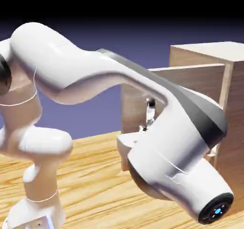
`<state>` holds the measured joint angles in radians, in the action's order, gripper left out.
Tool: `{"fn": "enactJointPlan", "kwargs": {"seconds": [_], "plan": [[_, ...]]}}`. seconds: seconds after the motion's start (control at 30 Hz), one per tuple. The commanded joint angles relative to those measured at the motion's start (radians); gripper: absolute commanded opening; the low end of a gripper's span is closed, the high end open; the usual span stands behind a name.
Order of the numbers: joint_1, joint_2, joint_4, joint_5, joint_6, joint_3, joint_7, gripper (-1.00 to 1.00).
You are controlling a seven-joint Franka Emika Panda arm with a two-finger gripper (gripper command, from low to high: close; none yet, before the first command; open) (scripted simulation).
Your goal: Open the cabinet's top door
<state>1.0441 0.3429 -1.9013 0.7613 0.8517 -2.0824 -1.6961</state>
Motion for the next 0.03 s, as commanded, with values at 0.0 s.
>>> {"fn": "enactJointPlan", "kwargs": {"seconds": [0.0], "plan": [[0.0,0.0,0.0,-0.001,-0.001,0.0,0.0,1.0]]}}
